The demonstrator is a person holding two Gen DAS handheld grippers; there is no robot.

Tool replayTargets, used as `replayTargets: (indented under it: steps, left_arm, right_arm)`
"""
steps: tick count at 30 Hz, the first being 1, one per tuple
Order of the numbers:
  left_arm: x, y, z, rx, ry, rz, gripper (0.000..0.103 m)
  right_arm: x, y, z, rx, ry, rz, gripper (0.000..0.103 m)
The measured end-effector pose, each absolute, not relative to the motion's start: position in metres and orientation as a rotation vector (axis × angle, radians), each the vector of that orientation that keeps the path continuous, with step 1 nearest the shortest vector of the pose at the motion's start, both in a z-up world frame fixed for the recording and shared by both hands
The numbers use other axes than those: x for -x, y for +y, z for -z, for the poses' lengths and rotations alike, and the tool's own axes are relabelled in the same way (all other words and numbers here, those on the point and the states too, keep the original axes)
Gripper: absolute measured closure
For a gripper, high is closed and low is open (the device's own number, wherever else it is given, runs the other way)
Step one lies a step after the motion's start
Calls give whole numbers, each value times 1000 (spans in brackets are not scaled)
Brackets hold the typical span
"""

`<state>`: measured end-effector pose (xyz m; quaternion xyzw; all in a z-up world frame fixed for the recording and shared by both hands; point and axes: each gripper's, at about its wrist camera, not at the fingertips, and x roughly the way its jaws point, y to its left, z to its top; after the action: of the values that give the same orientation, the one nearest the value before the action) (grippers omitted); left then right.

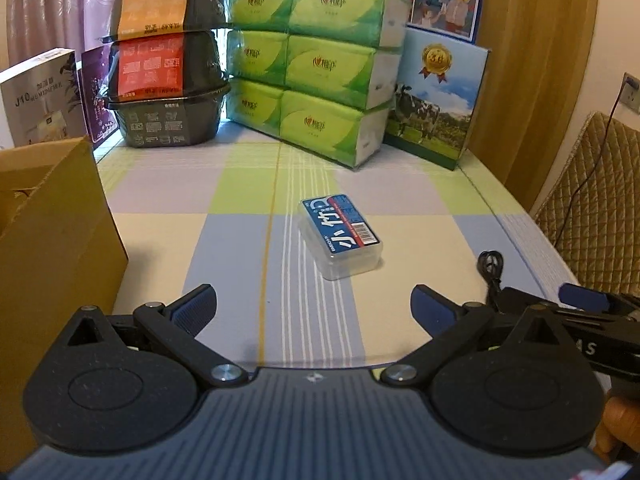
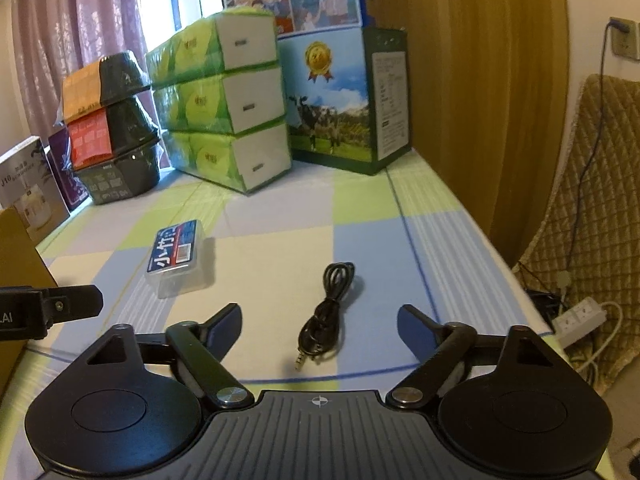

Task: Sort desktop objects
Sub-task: 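Move both tools back toward the toothpick box and black cable, then close the right gripper on the black cable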

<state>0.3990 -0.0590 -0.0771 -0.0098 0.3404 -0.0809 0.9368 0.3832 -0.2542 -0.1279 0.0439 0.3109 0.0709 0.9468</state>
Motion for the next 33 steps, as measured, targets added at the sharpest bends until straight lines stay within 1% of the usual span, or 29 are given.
replayTargets:
  steps: [6, 10, 12, 16, 19, 22, 24, 26, 29, 33]
  left_arm:
    - [-410, -57, 89, 37, 722, 164, 2]
    - [-414, -58, 93, 33, 725, 168, 1]
    - [-416, -57, 96, 39, 733, 165, 2]
    - [-418, -55, 100, 44, 745, 168, 1]
    - [-419, -55, 101, 47, 750, 168, 1]
    - [-420, -55, 102, 45, 754, 169, 2]
    - [-420, -54, 103, 52, 757, 167, 1]
    - [-419, -54, 103, 48, 748, 158, 2]
    - [-418, -55, 102, 40, 739, 160, 2]
    - [-418, -54, 103, 50, 745, 161, 1]
  right_arm:
    - [-402, -253, 144, -106, 657, -143, 36]
    - [-412, -251, 152, -88, 671, -126, 40]
    - [-416, -249, 156, -69, 679, -117, 44]
    - [-418, -243, 161, -4, 669, -114, 45]
    - [-418, -239, 162, 20, 668, -117, 49]
    - [-416, -235, 162, 45, 668, -126, 55]
    - [-415, -234, 161, 46, 669, -126, 63]
    - [-415, -233, 161, 43, 670, -127, 68]
    - [-414, -236, 161, 30, 672, -118, 79]
    - [-414, -238, 159, 14, 677, -116, 81]
